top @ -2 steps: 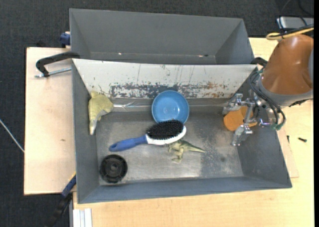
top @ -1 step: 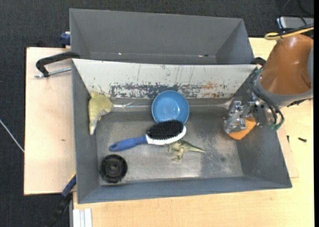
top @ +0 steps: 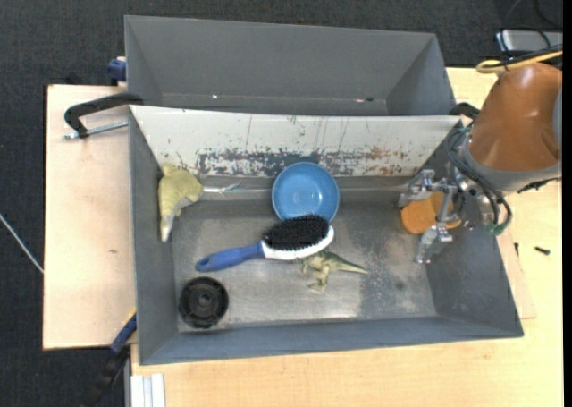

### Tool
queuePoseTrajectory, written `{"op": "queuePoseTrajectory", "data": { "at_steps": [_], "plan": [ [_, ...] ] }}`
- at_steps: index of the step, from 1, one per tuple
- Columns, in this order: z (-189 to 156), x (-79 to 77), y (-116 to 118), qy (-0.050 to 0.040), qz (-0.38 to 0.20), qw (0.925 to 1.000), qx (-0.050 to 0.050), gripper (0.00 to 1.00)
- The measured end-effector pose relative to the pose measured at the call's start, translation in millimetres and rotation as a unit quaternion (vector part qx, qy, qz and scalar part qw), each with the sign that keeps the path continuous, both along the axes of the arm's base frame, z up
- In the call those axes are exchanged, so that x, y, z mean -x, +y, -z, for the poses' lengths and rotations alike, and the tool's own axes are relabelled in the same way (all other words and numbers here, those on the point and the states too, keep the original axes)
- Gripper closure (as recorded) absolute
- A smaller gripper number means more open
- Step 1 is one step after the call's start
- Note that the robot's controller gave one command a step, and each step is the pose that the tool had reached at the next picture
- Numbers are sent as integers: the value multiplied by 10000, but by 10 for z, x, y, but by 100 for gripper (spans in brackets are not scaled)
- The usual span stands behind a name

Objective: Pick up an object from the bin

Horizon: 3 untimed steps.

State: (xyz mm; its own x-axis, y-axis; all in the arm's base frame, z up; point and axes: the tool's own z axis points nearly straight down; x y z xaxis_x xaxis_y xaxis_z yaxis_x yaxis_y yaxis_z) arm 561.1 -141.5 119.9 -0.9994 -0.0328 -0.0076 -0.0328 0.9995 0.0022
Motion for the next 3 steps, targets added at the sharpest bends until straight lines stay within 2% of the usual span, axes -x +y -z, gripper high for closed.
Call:
{"op": "queuePoseTrajectory", "data": {
  "at_steps": [1,2,3],
  "plan": [
    [-9,-14,37,-16,-7,10000,-30,100],
    [1,1,-3,2,1,10000,2,0],
    [-11,-14,32,-16,-7,10000,-26,100]
  ]
}}
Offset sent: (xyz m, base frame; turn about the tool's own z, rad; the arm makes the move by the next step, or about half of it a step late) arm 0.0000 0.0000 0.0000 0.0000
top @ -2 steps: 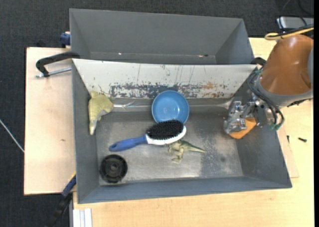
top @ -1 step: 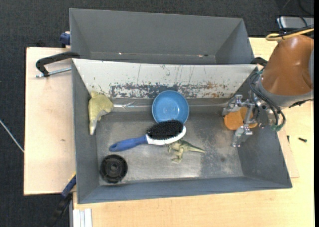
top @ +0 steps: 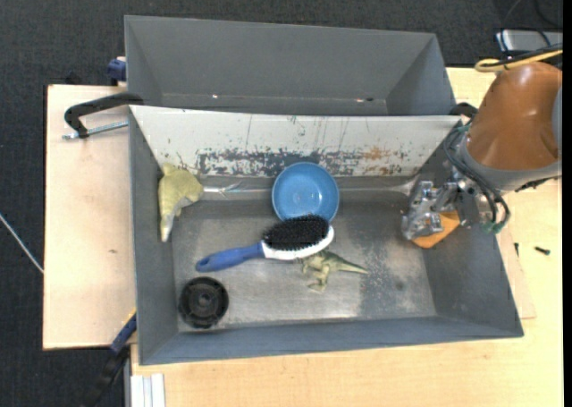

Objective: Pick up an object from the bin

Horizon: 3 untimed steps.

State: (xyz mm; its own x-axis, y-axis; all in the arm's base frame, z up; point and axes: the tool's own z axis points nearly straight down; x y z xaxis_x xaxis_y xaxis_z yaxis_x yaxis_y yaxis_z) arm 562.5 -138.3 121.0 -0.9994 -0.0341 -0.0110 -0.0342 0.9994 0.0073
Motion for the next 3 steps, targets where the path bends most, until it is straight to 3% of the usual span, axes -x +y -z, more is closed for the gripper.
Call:
{"op": "queuePoseTrajectory", "data": {
  "at_steps": [1,2,3],
  "plan": [
    [73,-232,6,8,-573,9984,-4,100],
    [74,-216,-52,23,-556,9984,38,0],
    [70,-219,-53,19,-553,9985,37,100]
  ]
}}
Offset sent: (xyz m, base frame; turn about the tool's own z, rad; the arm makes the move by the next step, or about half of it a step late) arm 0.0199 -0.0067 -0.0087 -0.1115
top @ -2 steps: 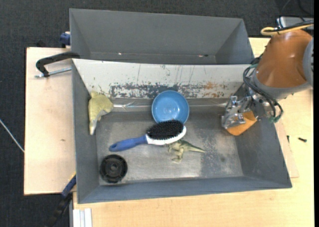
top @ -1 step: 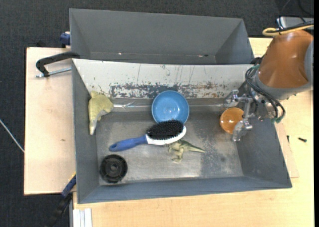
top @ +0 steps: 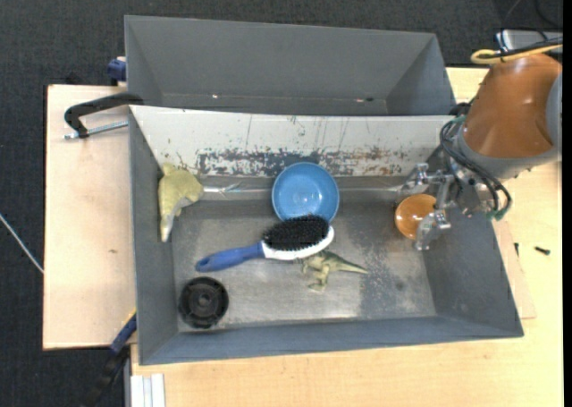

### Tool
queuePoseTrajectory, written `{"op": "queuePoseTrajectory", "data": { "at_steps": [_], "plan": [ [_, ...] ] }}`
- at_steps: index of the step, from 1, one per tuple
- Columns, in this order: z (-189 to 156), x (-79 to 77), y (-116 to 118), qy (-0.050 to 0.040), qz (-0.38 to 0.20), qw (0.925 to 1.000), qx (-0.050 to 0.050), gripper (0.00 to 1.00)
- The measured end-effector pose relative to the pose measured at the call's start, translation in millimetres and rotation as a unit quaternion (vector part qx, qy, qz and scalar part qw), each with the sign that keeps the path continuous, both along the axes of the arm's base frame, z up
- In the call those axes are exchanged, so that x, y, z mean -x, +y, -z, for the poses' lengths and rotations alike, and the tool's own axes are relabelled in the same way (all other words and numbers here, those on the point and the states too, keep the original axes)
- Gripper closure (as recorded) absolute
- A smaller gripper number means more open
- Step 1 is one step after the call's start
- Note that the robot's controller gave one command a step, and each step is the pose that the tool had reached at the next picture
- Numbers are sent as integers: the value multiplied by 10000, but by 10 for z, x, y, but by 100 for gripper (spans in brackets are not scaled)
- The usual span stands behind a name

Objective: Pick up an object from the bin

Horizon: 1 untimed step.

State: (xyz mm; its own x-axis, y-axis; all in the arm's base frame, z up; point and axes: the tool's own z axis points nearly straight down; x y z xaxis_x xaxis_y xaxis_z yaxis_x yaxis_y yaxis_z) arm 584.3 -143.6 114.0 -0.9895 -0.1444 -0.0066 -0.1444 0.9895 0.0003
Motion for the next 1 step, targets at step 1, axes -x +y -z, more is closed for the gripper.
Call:
{"op": "queuePoseTrajectory", "data": {
  "at_steps": [1],
  "plan": [
    [-1016,-26,6,-49,3,10000,20,100]
  ]
}}
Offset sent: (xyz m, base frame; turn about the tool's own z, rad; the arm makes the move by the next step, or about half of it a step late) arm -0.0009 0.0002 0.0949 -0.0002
